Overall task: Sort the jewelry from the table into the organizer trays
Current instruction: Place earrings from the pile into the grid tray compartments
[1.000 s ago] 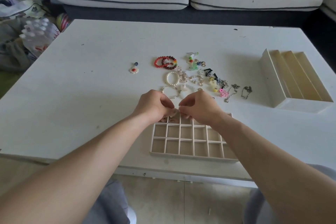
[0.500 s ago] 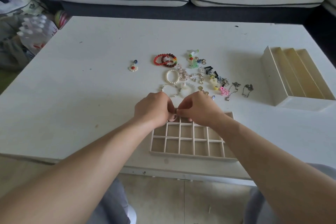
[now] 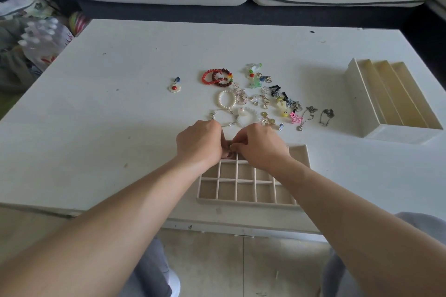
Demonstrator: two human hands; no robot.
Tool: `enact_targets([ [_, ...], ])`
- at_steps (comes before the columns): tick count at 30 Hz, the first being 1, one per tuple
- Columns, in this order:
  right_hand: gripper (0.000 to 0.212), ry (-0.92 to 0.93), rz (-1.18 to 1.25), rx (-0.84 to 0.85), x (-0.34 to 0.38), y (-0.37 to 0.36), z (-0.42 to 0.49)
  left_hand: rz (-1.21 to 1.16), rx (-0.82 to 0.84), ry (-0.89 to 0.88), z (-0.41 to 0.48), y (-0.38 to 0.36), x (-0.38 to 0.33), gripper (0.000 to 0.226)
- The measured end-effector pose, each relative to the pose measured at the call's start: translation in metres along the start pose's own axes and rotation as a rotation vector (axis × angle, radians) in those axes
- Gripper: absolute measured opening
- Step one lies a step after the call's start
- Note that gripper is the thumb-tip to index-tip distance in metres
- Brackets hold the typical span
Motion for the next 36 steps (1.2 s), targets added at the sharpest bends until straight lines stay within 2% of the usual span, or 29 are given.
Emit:
enact_targets([
  [13, 0.003, -0.051, 0.091, -0.178, 0.001, -0.002, -0.006, 0.009, -0.001, 0.038, 0.005, -0.005, 0.008, 0.014],
  [17, 0.016, -0.063, 0.11, -0.204, -0.002, 0.001, -0.005, 0.009, 0.002, 0.037, 0.007, -0.007, 0.01, 0.014],
  [20, 0.021, -0.056, 0.093, -0.201, -0.002, 0.001, -0.004, -0.013, 0.02, 0.036, 0.009, -0.006, 0.01, 0.013],
  [24, 0.017, -0.038, 0.102, -0.187, 0.0, 0.003, -0.002, -0.123, 0.057, 0.07, 0.015, -0.001, 0.016, 0.008],
  [27, 0.018, -0.033, 0.106, -0.16, 0.0, 0.004, -0.001, -0.182, 0.044, 0.089, 0.018, 0.002, 0.02, 0.012],
  [31, 0.014, -0.029, 0.074, -0.148, 0.001, 0.003, -0.001, -0.196, 0.059, 0.086, 0.019, -0.001, 0.019, 0.019],
  [36, 0.011, -0.041, 0.079, -0.145, 0.0, 0.004, -0.002, -0.135, 0.046, 0.08, 0.02, -0.004, 0.015, 0.017],
])
Point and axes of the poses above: each hand's wrist, its own z-axis towards the middle knuckle, its own y-axis out of the back of the hand, x = y × z, the point moved 6 cm from there along z, towards the middle knuckle, and after that the axes turned 14 degrees about -z, right-handed, at the moved point
